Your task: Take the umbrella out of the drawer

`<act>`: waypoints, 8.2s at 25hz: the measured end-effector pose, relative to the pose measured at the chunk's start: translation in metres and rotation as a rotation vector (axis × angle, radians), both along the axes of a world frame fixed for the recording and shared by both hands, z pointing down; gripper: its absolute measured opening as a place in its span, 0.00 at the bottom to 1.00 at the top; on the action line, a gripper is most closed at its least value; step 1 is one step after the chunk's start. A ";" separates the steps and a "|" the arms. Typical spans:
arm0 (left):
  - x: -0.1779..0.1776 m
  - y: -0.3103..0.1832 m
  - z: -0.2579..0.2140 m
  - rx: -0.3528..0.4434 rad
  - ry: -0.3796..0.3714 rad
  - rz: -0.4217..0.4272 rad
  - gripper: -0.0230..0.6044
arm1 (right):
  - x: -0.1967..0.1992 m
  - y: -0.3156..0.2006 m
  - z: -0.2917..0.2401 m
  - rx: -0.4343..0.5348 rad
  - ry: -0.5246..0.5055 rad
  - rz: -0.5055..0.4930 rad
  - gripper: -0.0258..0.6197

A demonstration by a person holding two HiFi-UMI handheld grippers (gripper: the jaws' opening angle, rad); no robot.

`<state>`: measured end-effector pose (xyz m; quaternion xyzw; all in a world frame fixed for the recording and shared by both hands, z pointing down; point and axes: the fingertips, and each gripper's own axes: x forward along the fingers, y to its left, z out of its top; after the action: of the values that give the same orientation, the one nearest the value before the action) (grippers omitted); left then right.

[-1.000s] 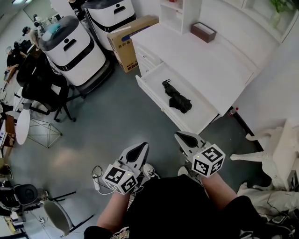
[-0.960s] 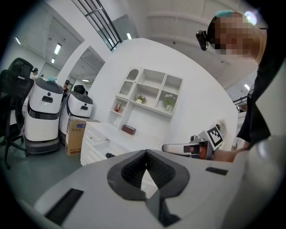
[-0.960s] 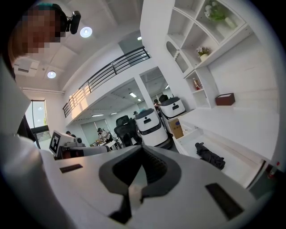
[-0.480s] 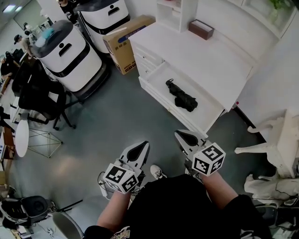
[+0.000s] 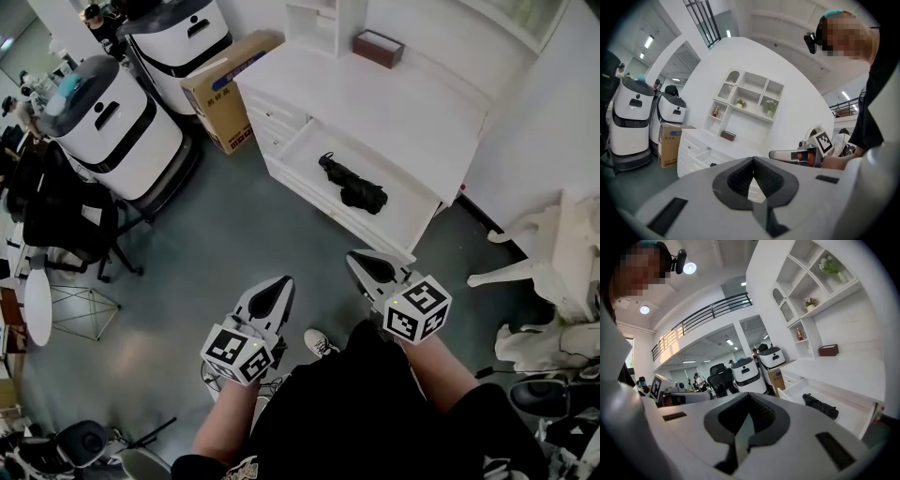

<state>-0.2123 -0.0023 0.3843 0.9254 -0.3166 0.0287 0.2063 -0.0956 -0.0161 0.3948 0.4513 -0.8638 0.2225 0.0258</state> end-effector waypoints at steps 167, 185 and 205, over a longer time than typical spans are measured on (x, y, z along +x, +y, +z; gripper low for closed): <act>0.118 -0.133 0.113 -0.179 -0.110 0.076 0.04 | 0.128 -0.281 0.261 -0.413 0.404 -0.019 0.47; 0.086 -0.103 0.058 -0.086 -0.053 0.067 0.04 | 0.131 -0.209 0.077 -0.125 0.094 0.162 0.47; 0.043 -0.050 0.009 0.003 -0.014 0.032 0.04 | 0.085 -0.074 0.000 0.007 -0.032 0.190 0.47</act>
<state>-0.1688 -0.0521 0.3935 0.9305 -0.3030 0.0379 0.2024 -0.0104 -0.0902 0.3948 0.5277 -0.8182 0.2280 -0.0110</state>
